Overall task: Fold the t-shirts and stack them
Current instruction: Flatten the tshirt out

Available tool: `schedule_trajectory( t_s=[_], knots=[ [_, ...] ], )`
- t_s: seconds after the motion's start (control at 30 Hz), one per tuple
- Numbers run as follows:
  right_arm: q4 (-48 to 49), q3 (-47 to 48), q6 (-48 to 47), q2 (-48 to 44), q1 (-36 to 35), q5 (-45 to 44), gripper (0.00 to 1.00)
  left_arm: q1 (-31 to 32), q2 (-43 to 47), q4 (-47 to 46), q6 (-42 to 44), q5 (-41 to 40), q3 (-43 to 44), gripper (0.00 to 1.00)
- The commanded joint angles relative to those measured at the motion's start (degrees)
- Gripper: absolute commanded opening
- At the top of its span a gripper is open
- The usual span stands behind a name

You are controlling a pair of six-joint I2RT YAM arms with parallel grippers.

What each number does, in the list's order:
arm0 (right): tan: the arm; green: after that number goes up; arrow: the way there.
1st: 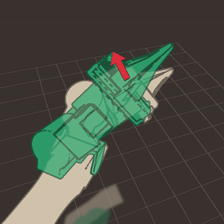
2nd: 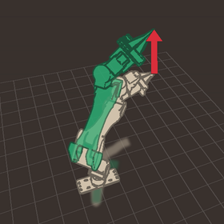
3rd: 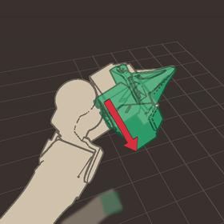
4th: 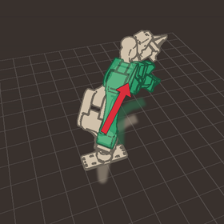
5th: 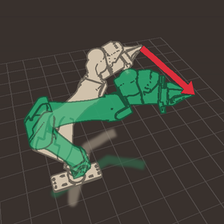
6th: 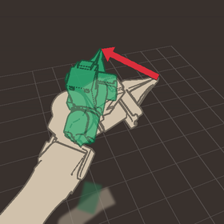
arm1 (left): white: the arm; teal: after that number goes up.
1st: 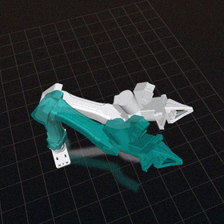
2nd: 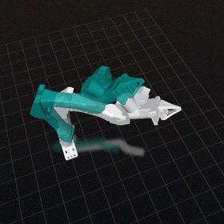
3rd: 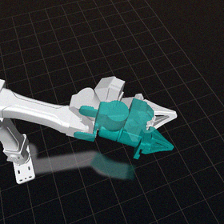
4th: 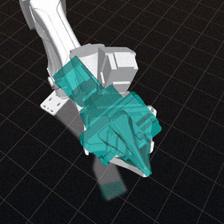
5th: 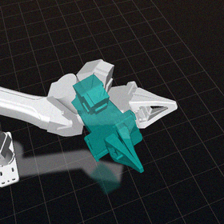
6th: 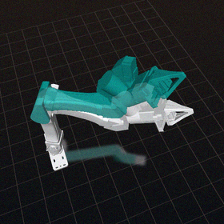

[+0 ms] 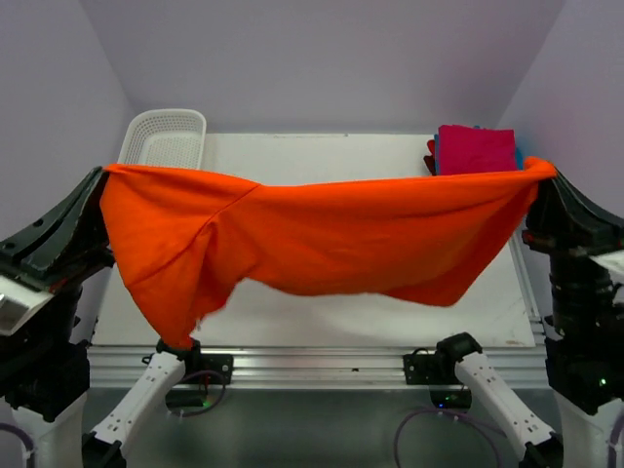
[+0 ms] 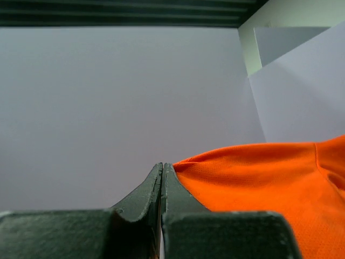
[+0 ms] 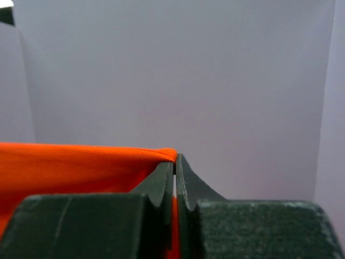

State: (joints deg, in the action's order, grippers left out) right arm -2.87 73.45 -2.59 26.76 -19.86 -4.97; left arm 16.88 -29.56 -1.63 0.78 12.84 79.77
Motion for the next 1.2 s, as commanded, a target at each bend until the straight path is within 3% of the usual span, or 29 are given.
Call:
schedule_trajectory(
  t_s=[0.0, 0.13, 0.27, 0.47, 0.6, 0.8, 0.93, 1.17],
  knots=[
    [-10.46, 1.69, 1.18, 13.97, 0.96, -8.52, 0.00, -0.45, -7.26, 4.96, -0.25, -3.93, -2.33, 0.00],
    [-21.72, 6.53, 7.05, 24.35, 0.96, -11.19, 0.00, -0.45, -11.12, 8.91, 0.10, -12.21, -3.82, 0.00],
    [-27.00, 1.37, 11.46, 30.44, 0.87, -13.48, 0.00, -0.45, -13.32, 12.78, -0.25, -19.68, -12.32, 0.00],
    [-25.87, -6.29, 13.84, 45.17, 0.96, -16.38, 0.00, -0.19, -21.93, 10.26, -1.74, -26.02, -22.72, 0.00],
    [-18.34, -6.30, 14.54, 57.32, 1.05, -17.44, 0.00, -0.10, -30.19, 5.16, -1.48, -29.78, -26.76, 0.00],
    [-11.90, 3.09, 17.26, 76.91, 2.72, -17.97, 0.00, -2.38, -49.50, 2.60, -2.44, -28.06, -22.64, 0.00],
    [-8.56, 9.24, 17.09, 84.58, 3.51, -17.27, 0.00, -6.50, -56.12, -6.53, -3.15, -24.80, -21.24, 0.00],
    [-8.63, 23.98, 17.09, 96.27, 6.23, -18.22, 0.00, -10.73, -71.76, -11.64, -4.82, -19.79, -10.00, 0.00]
  ],
)
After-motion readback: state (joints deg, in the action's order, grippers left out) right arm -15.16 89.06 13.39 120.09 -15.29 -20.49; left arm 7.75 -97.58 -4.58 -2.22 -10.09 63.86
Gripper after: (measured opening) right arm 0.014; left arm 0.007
